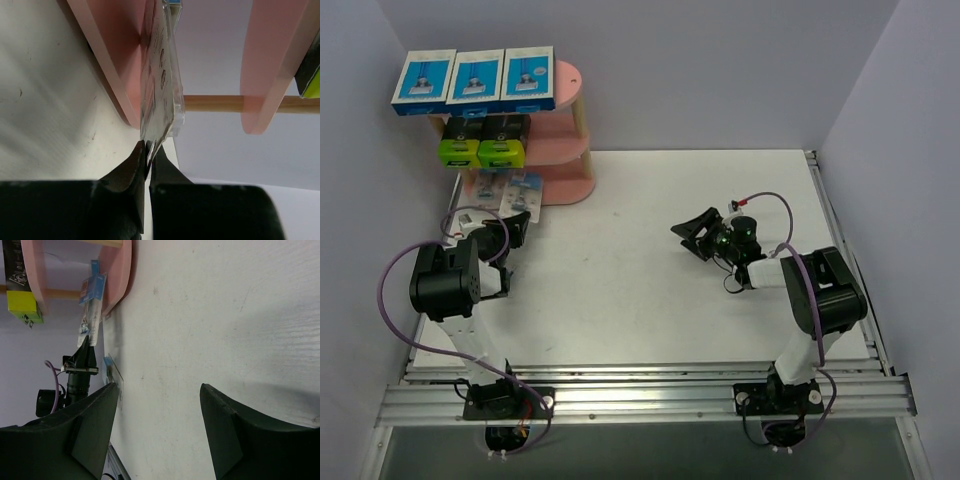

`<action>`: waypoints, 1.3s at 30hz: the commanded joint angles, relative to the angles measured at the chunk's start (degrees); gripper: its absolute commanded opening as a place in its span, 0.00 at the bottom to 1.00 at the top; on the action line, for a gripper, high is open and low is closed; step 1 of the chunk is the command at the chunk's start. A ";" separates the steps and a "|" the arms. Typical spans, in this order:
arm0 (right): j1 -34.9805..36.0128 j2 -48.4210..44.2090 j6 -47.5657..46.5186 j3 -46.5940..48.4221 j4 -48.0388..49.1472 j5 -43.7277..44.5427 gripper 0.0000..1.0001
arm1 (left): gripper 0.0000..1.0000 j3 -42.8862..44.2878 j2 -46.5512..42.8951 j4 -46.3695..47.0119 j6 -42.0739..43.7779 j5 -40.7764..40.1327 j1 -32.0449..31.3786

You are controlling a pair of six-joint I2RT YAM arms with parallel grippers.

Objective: Place and organize the shaving razors onto the shelf

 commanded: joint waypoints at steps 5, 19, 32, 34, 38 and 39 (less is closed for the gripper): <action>-1.98 2.60 -1.11 3.27 4.62 -3.37 0.62 | 0.03 5.09 2.90 2.94 0.97 -2.41 -0.07; -3.30 8.05 0.38 3.89 9.10 -5.57 0.62 | 0.29 10.81 6.50 -2.60 2.64 -3.20 -0.78; -4.00 11.13 0.99 4.50 11.03 -6.63 0.61 | 0.31 14.06 8.53 -6.64 4.66 -2.85 -0.78; -4.00 11.48 0.99 4.59 11.03 -6.80 0.61 | 0.31 14.50 8.44 -7.87 5.19 -2.85 -0.69; -4.09 12.44 1.17 4.77 11.82 -6.98 0.61 | 0.36 15.38 7.56 -11.03 7.65 -2.76 -0.60; -4.09 12.88 1.52 4.86 12.17 -7.24 0.61 | 0.39 15.55 7.47 -11.56 8.26 -2.67 -0.60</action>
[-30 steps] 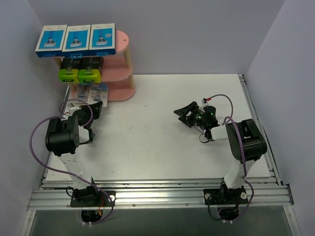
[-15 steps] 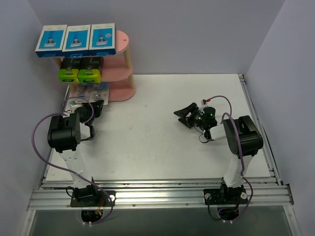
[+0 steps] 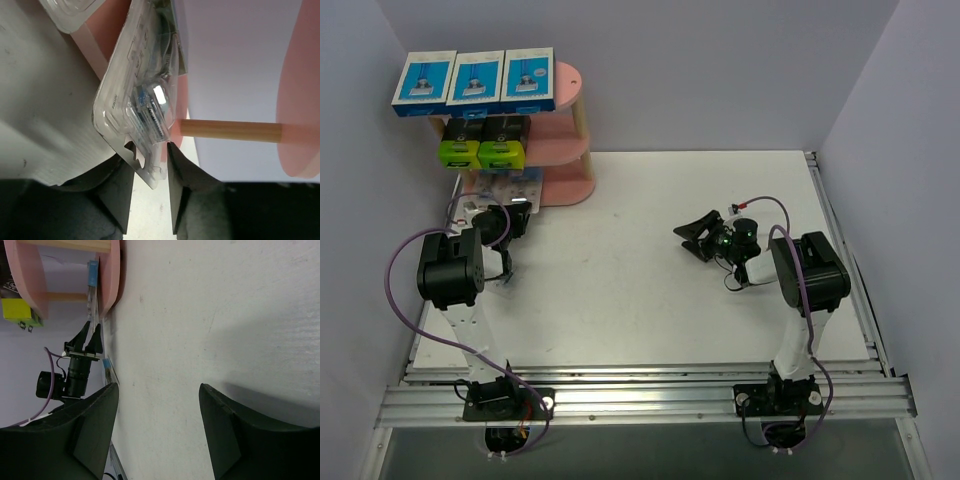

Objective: Place and organize the shaving razors onto the shelf

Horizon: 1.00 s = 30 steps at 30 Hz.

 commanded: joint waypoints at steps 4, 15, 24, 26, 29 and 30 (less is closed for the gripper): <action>-0.48 2.24 0.94 2.19 5.12 -2.15 0.60 | 0.44 2.68 -0.09 -3.07 3.81 0.04 0.29; -0.57 2.95 0.94 1.66 5.56 -2.59 0.60 | 0.67 2.95 -2.02 -8.42 8.46 0.04 0.29; -0.57 0.40 -4.16 3.24 -2.51 -1.63 0.61 | 0.75 2.51 -4.92 -12.91 13.29 -1.10 0.29; -0.48 0.05 -5.74 3.51 -4.71 -1.36 0.61 | 0.75 2.68 -5.71 -13.53 14.61 -1.54 0.21; -0.57 0.48 -6.62 4.21 -6.21 -1.54 0.61 | 0.75 2.95 -6.15 -14.76 17.25 -1.80 0.12; -0.57 0.66 -6.62 4.30 -6.21 -1.71 0.61 | 0.75 2.86 -6.24 -14.76 17.69 -1.98 0.12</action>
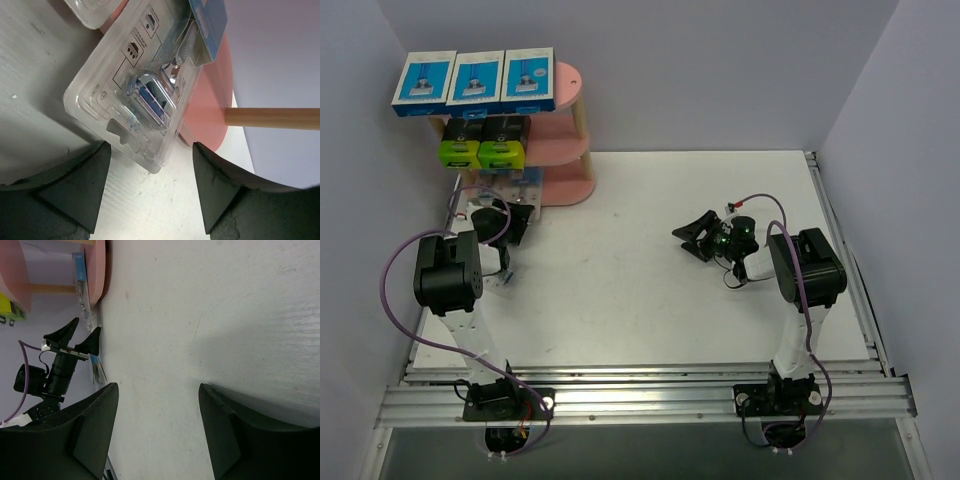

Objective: Place and organize the shaving razors onto the shelf

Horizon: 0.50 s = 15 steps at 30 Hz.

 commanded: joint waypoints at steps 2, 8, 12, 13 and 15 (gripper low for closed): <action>-0.22 -1.52 -3.08 1.57 -3.39 -0.47 0.61 | 0.75 1.18 -2.61 -0.82 4.78 -1.54 0.10; -0.31 -0.56 -3.35 2.09 -3.57 -0.64 0.61 | 0.75 0.74 -0.85 3.66 4.87 -1.55 -0.17; -0.31 -0.47 -4.49 2.71 -5.15 -0.29 0.61 | 0.75 1.52 0.11 5.25 4.78 -1.28 -0.52; -0.31 -0.38 -4.66 2.80 -5.33 -0.29 0.61 | 0.75 2.05 0.20 5.25 4.87 -1.28 -0.61; -0.31 -0.03 -4.84 2.97 -5.50 -0.29 0.61 | 0.75 2.58 0.64 5.43 4.96 -1.19 -0.78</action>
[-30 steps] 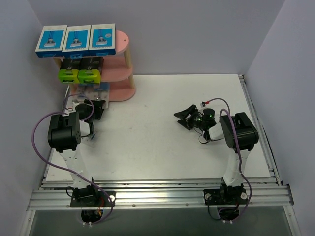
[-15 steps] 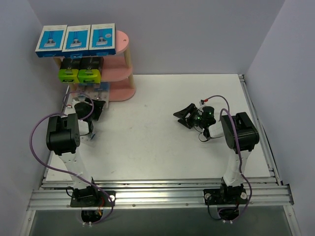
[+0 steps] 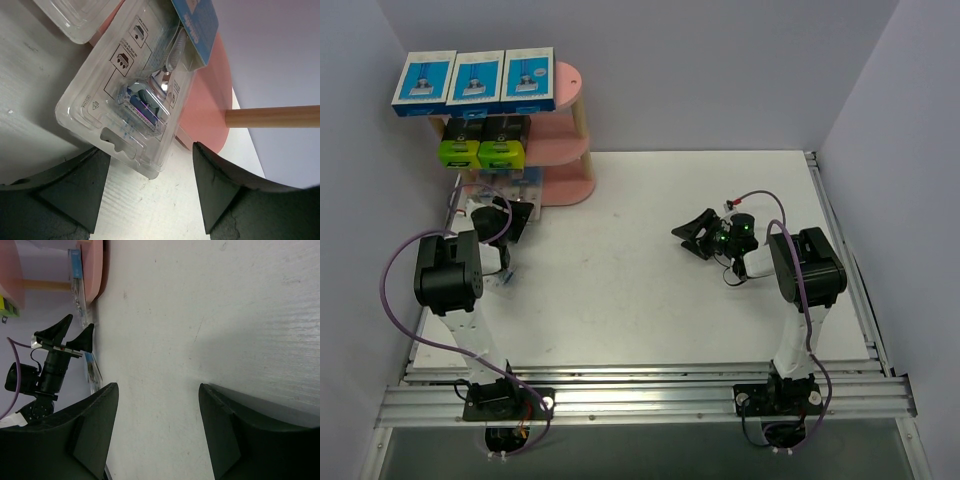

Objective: Place and organize the shaving razors onto the shelf

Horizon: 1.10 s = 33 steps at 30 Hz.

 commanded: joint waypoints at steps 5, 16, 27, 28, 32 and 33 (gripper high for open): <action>-0.22 0.41 -2.41 1.58 -2.88 -0.07 0.61 | 0.75 4.01 1.74 4.27 1.37 0.14 -0.72; -0.22 1.20 -2.68 2.19 -3.23 -0.16 0.61 | 0.75 6.82 4.11 3.92 1.28 0.32 -1.07; -0.31 2.17 -3.12 2.46 -3.23 -0.25 0.61 | 0.75 9.55 5.60 3.13 1.72 0.67 -1.16; -0.22 2.26 -3.12 2.46 -3.32 -0.25 0.61 | 0.75 9.72 5.78 3.13 1.72 0.67 -1.16; -0.22 2.70 -3.21 2.46 -3.23 -0.34 0.61 | 0.75 10.60 6.48 3.13 1.81 0.84 -1.33; -0.31 2.70 -3.21 2.63 -3.23 -0.34 0.61 | 0.75 10.86 6.66 3.13 1.81 1.02 -1.42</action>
